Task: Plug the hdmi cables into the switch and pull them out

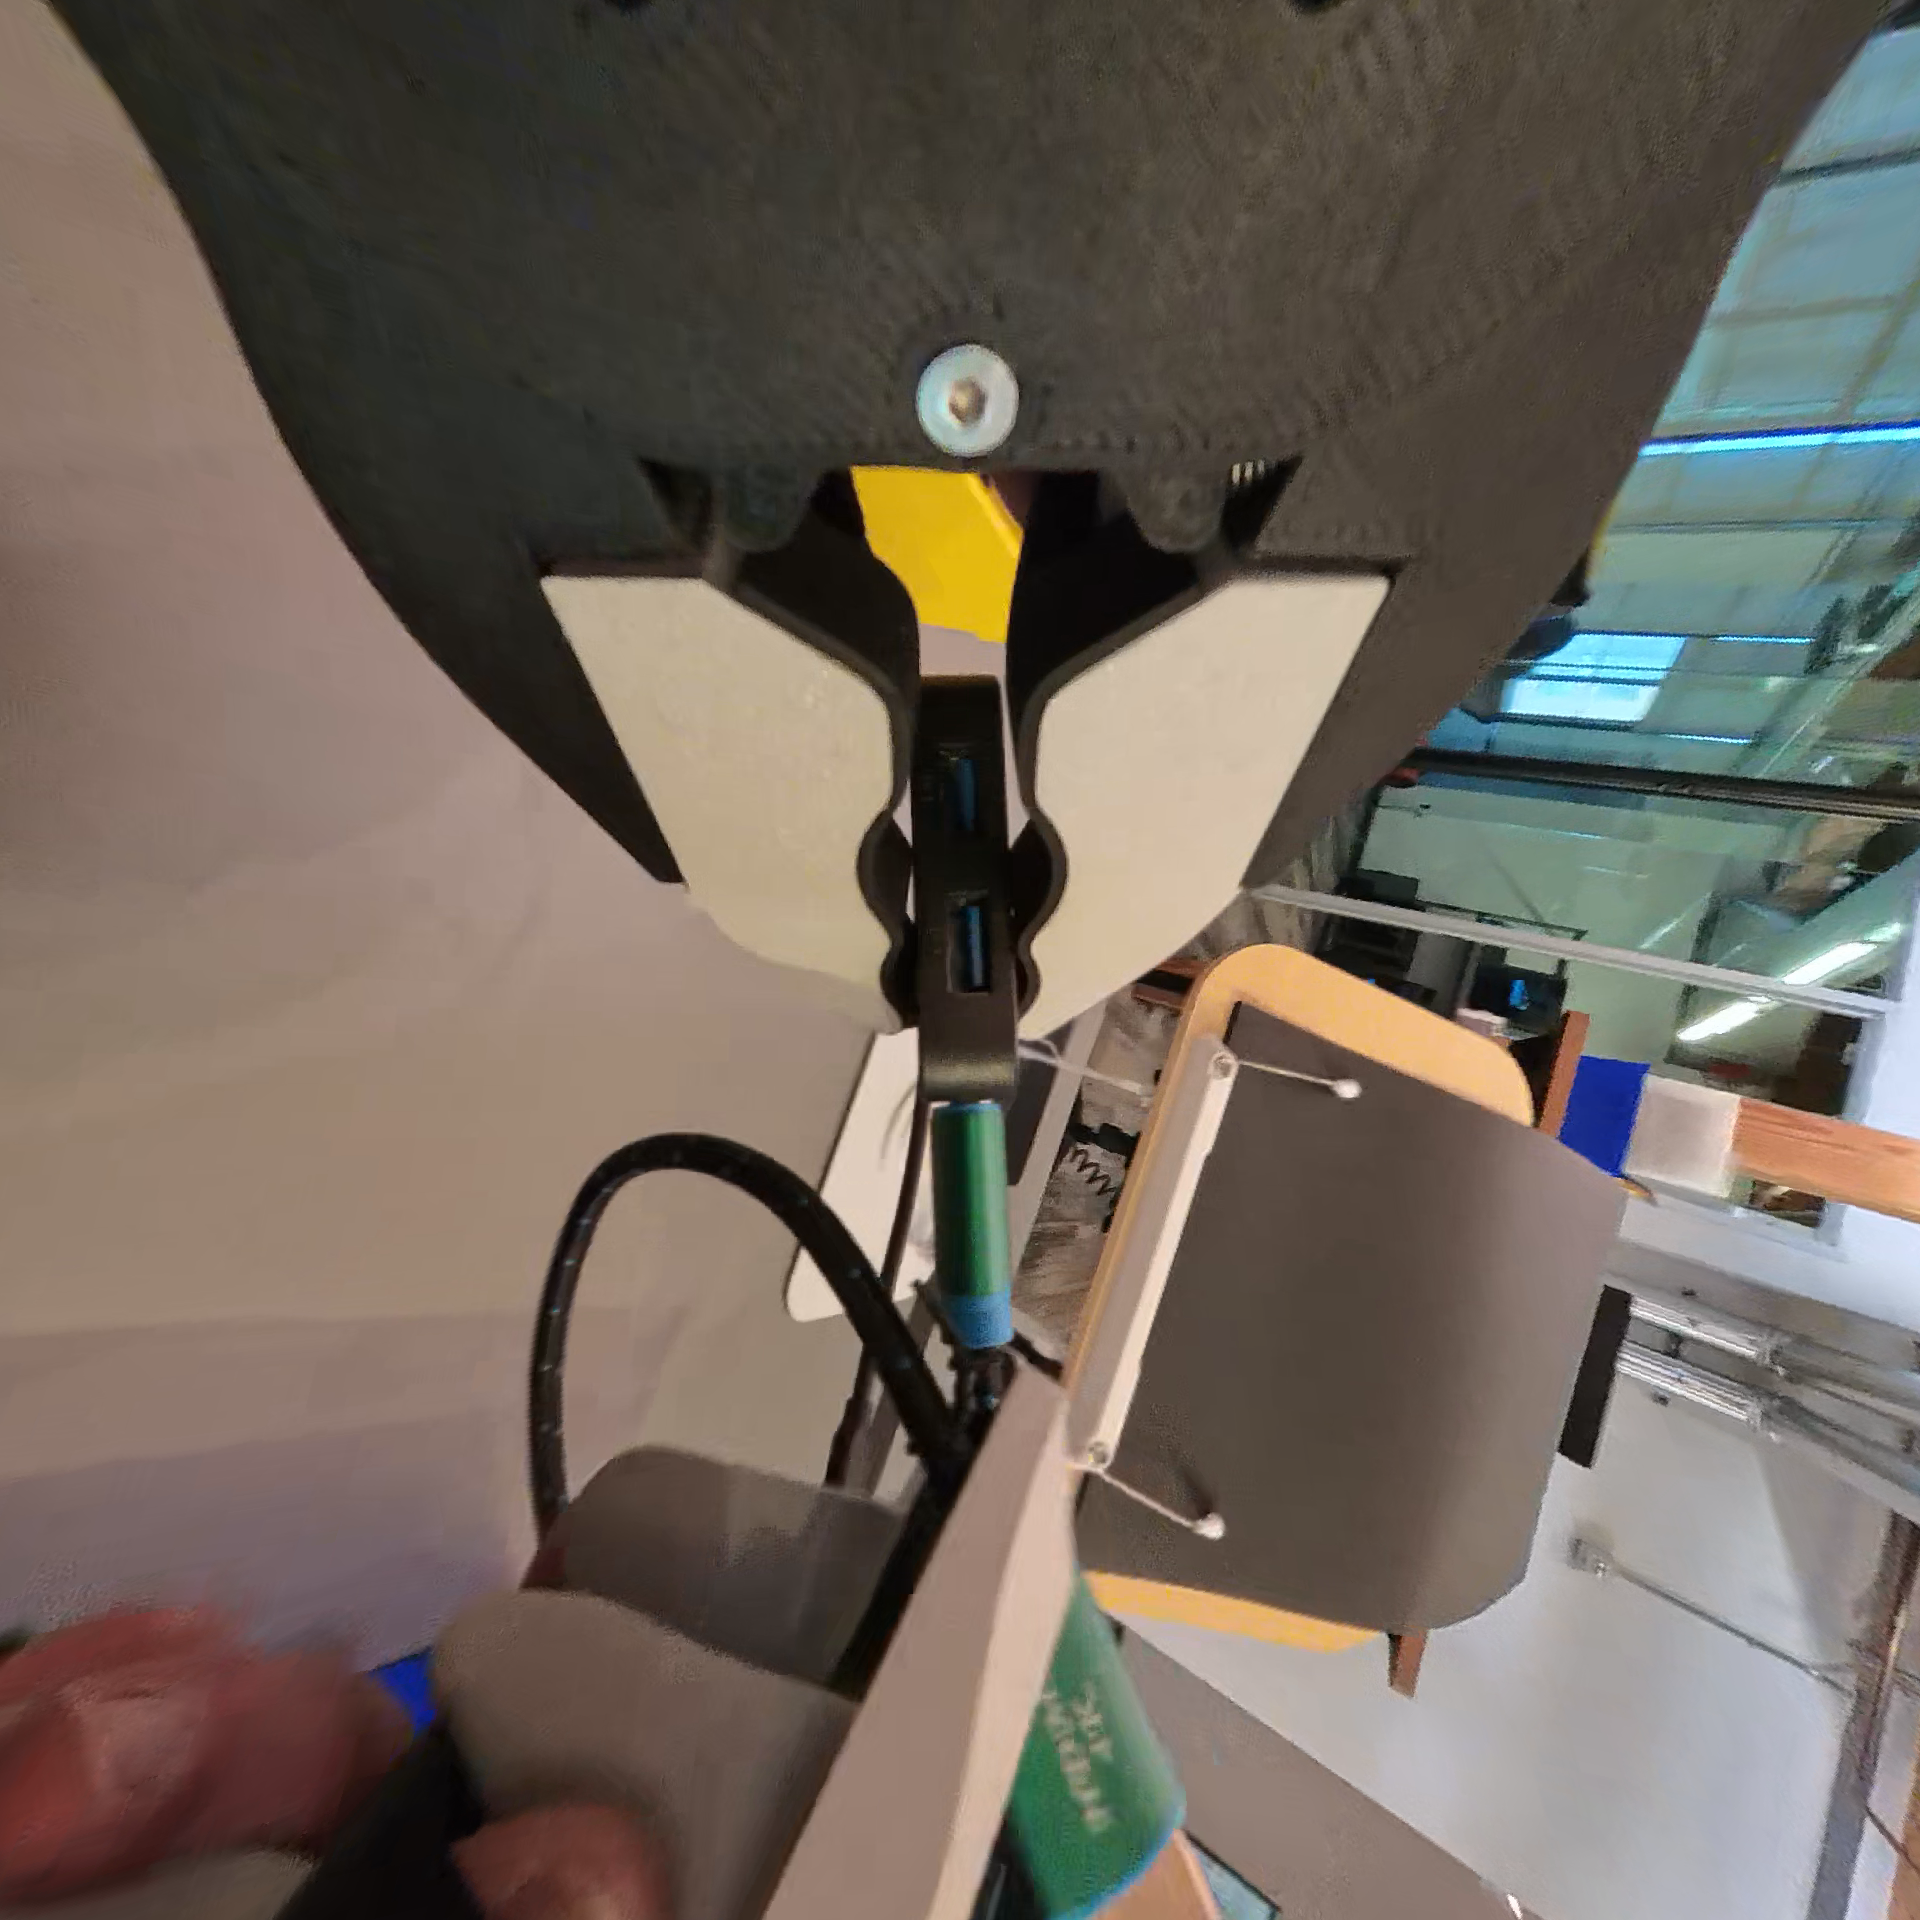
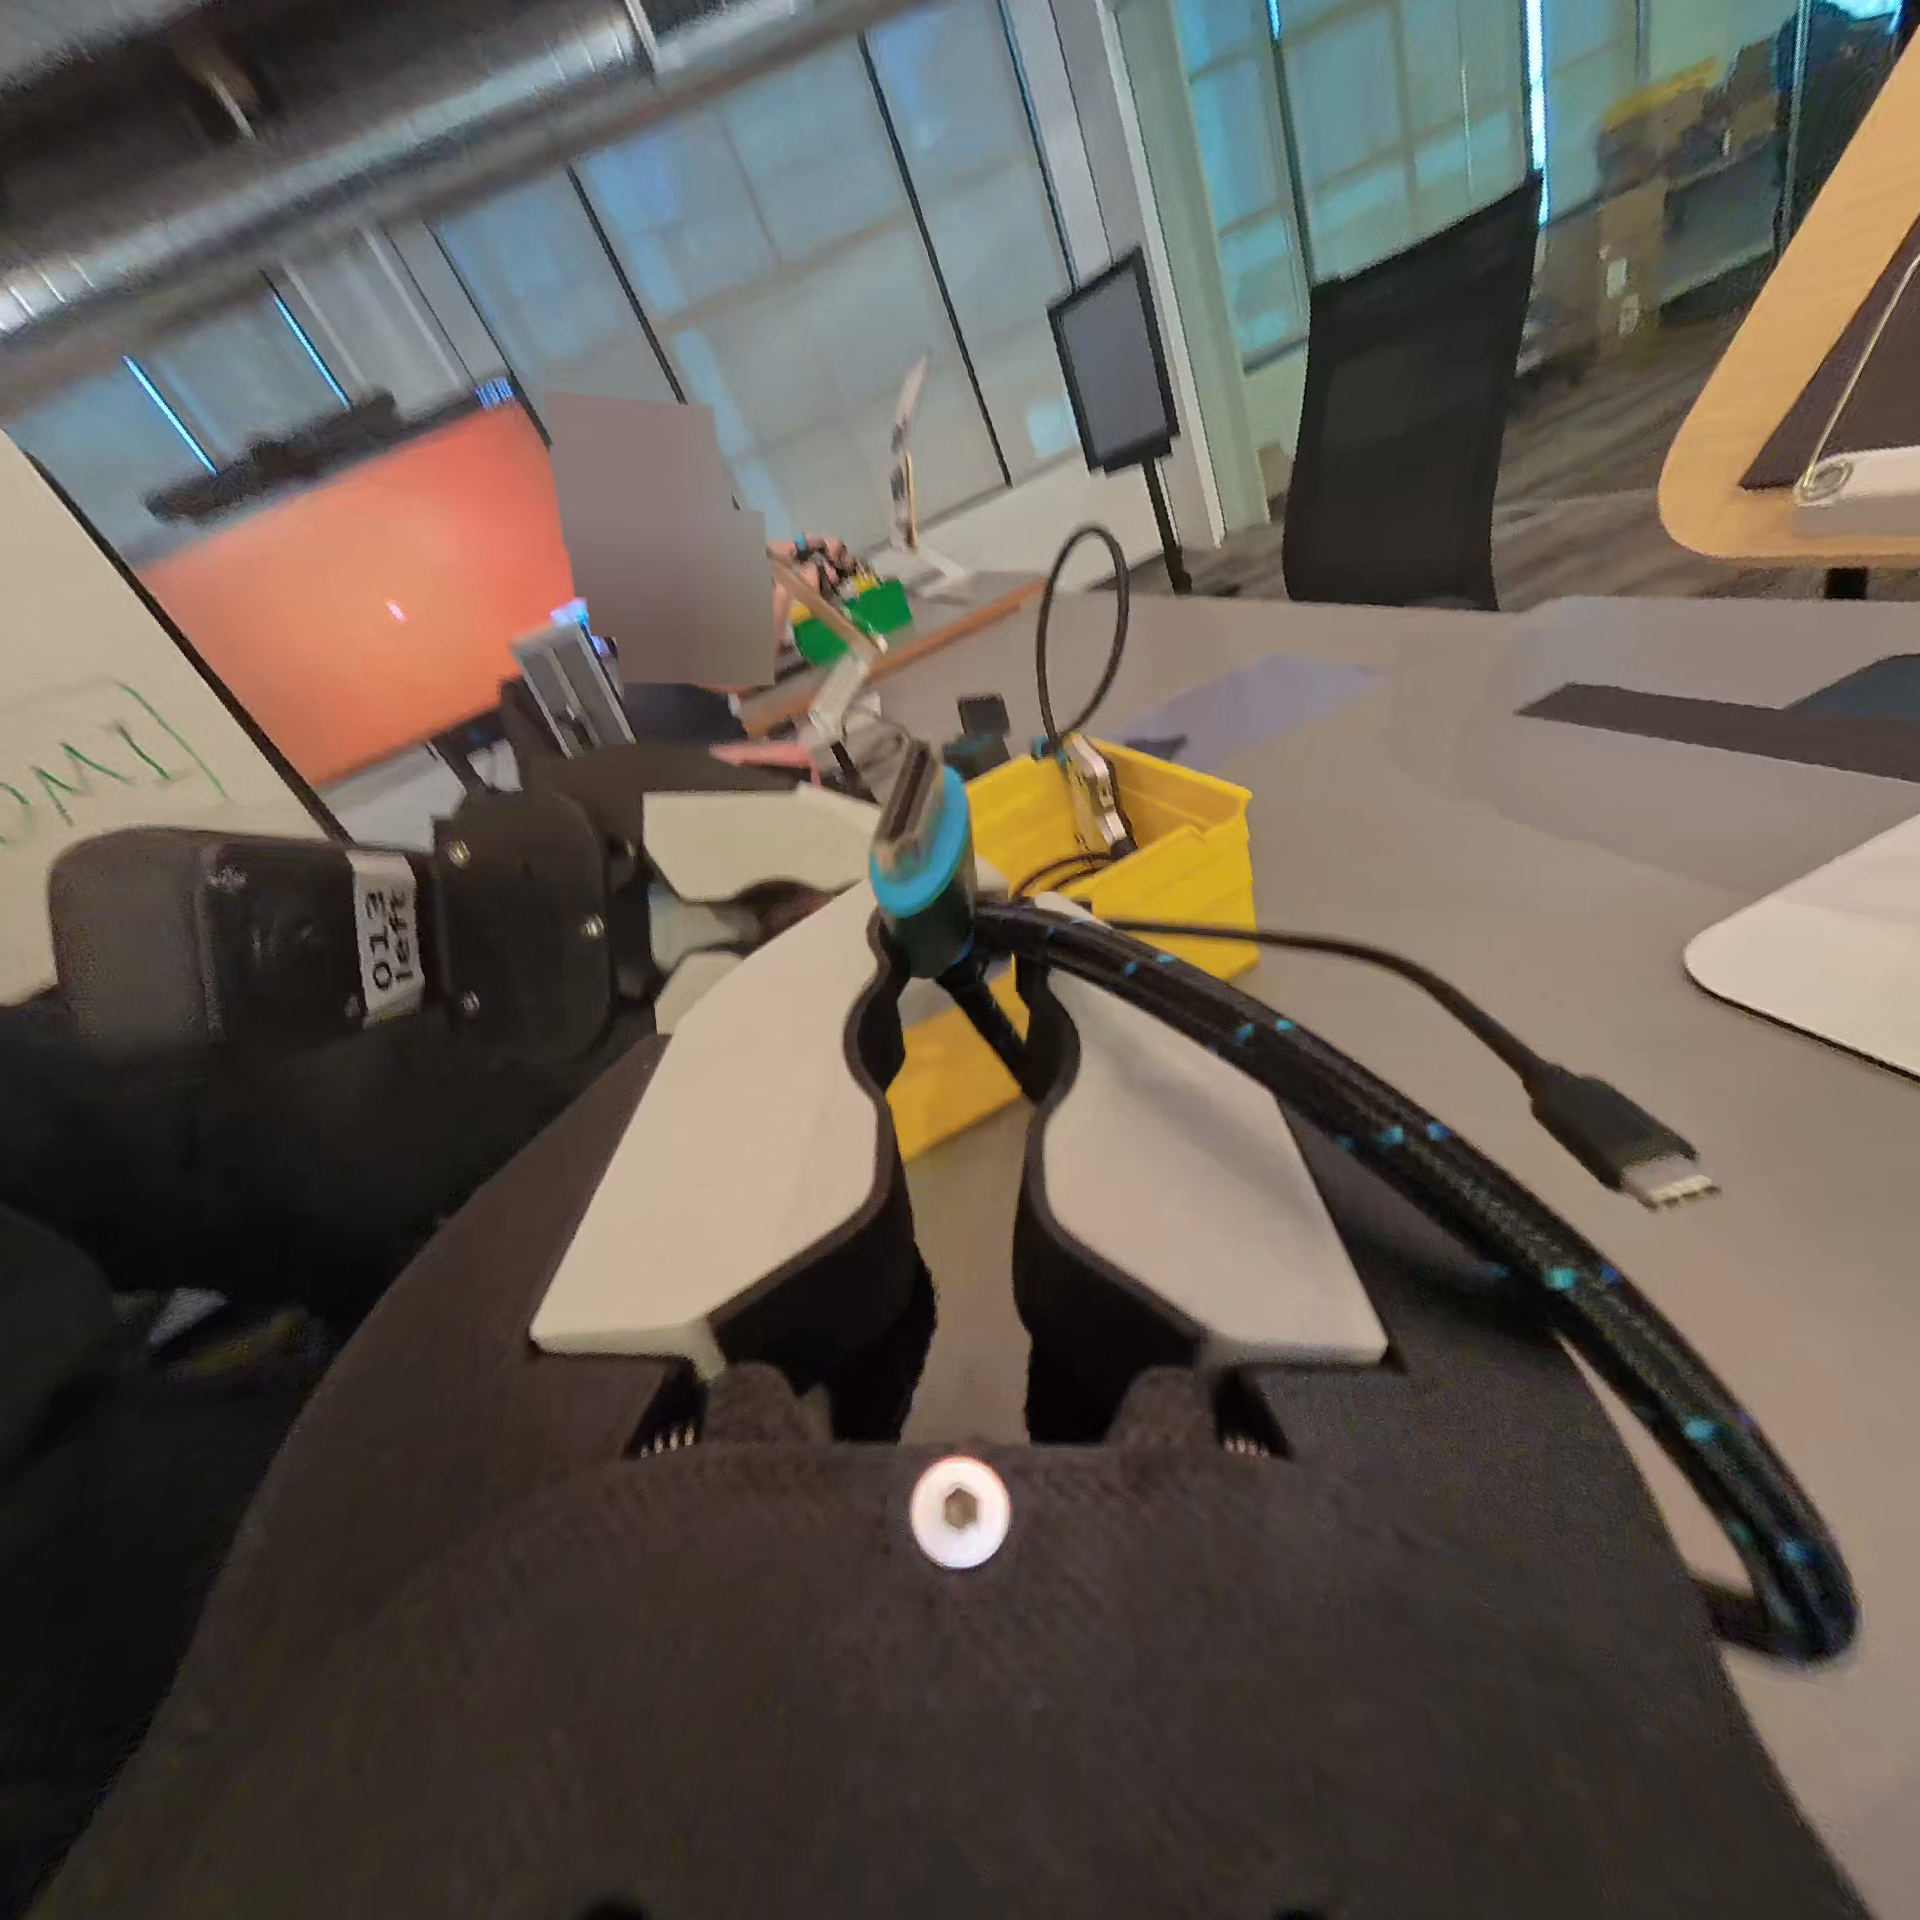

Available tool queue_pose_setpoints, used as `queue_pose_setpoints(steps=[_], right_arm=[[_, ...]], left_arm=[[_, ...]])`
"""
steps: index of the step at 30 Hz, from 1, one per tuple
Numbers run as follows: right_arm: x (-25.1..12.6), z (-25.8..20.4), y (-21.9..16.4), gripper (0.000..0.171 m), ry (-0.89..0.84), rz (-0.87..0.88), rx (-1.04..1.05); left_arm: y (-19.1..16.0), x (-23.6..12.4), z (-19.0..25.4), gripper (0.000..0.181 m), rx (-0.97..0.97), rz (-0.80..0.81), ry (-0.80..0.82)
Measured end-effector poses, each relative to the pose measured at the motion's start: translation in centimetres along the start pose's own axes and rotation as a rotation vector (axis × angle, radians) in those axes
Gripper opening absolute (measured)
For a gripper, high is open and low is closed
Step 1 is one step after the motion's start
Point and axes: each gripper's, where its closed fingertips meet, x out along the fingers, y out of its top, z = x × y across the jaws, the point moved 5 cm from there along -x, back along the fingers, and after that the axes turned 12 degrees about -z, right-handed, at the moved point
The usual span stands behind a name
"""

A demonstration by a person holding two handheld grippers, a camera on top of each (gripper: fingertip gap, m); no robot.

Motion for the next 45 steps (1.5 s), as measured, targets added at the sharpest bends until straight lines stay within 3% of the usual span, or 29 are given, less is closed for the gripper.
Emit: queue_pose_setpoints(steps=[1,7,11,16,24,32,45], right_arm=[[0.1,0.0,-0.2,0.019,-0.021,-0.047,-0.025],[-0.2,-0.2,-1.1,0.016,-0.251,-0.301,-0.347],[-1.3,-2.1,-0.1,0.014,-0.367,-0.309,-0.646],[0.2,-3.8,-0.4,0.030,-0.473,-0.371,-0.917],[1.1,-1.7,-2.8,0.031,-0.586,-0.554,-1.099],[2.0,-1.9,-4.0,0.012,-0.648,-0.649,-1.298],[2.4,-3.4,-4.3,0.011,-0.636,-0.745,-1.295]], left_arm=[[-0.3,0.1,-0.2,0.014,0.028,-0.013,0.018],[-2.0,0.7,-0.9,0.014,0.086,-0.093,0.044],[-2.6,0.7,-1.4,0.014,0.102,-0.111,0.054],[-2.0,0.4,-0.4,0.014,0.173,-0.098,0.020],[-0.2,-1.0,1.0,0.014,0.263,-0.034,-0.033],[1.0,-2.5,2.4,0.014,0.315,0.079,-0.127],[0.6,-3.8,2.1,0.014,0.304,0.148,-0.257]])
